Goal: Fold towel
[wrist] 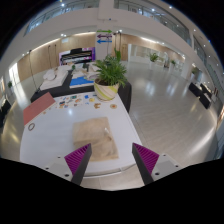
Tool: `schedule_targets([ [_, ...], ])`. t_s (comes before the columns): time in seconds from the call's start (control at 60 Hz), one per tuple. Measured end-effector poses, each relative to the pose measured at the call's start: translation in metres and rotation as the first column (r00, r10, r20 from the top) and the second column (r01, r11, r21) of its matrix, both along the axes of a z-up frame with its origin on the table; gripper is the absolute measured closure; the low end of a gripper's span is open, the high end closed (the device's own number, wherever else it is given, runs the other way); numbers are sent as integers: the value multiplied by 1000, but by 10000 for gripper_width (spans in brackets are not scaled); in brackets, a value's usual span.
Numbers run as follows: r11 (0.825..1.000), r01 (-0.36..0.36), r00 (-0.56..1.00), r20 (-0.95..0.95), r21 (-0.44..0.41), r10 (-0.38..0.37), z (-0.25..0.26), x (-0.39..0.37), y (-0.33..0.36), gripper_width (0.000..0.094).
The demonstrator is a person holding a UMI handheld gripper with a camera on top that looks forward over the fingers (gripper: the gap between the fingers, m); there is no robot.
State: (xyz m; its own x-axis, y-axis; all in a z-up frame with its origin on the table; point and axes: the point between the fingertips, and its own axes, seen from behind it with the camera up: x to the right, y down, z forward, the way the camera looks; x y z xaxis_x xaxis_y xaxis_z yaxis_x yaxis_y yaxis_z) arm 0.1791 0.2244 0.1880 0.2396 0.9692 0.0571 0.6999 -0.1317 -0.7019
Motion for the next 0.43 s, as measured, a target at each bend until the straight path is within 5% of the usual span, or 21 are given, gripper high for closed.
schedule_targets([
  [0.433, 999, 15, 1000, -12, 28, -15, 31, 71, -41, 86],
])
